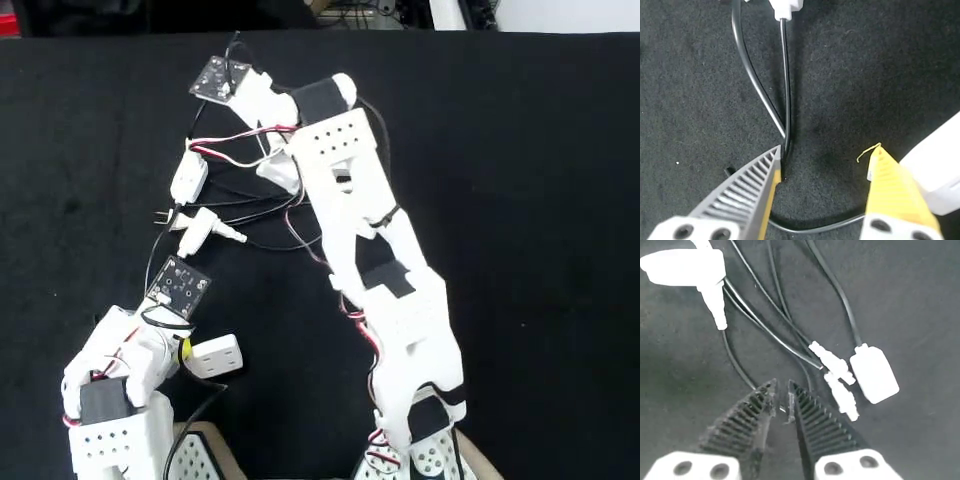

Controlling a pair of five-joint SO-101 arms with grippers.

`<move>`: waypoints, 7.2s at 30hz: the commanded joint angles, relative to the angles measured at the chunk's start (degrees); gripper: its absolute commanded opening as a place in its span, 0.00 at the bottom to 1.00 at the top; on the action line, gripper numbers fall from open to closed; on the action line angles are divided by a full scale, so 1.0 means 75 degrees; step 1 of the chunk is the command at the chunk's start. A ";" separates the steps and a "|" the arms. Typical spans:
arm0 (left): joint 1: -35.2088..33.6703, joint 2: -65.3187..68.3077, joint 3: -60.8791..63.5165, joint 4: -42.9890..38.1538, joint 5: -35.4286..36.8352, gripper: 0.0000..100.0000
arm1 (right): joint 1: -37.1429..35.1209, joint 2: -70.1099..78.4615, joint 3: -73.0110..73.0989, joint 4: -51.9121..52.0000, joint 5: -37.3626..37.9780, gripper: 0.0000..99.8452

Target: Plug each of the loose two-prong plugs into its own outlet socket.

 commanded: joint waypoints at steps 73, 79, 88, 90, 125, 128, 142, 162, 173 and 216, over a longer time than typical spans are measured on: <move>-0.0018 0.0000 -0.0041 0.0059 -0.0082 0.28 | 0.0879 0.0451 -0.1682 0.0305 0.2942 0.01; -0.0018 0.0000 -0.0041 0.0059 -0.0082 0.28 | 0.0434 -0.1061 0.0381 0.0305 0.1840 0.01; -0.0029 0.0000 -0.0041 0.0059 -0.0082 0.28 | -0.0703 -0.4015 0.5410 -0.0070 0.0352 0.01; -0.0041 0.0000 -0.0041 0.0059 -0.0082 0.28 | -0.0821 -0.4261 0.6500 -0.0680 0.0316 0.01; -0.0076 0.0000 -0.0041 0.0059 -0.0082 0.28 | -0.1032 -0.0100 0.7133 -0.0821 0.1336 0.10; -0.0076 0.0000 -0.0041 0.0059 -0.0082 0.28 | -0.1032 -0.0100 0.7086 -0.0821 0.1348 0.06; -0.0076 0.0000 -0.0041 0.0059 -0.0082 0.28 | -0.1043 -0.0897 0.7004 -0.0445 0.1348 0.01; 0.0006 -0.0164 -0.1776 -0.0469 0.3657 0.28 | -0.1524 -0.9735 1.0192 -0.2239 -0.1125 0.01; 0.1717 -0.0164 -0.2760 -0.1676 0.6705 0.28 | -0.3599 -1.3017 1.3591 -0.5099 -0.2239 0.01; 0.3218 0.4173 -0.5503 0.2673 -0.1125 0.28 | 0.1395 -1.0016 1.1165 -0.3294 -0.1512 0.01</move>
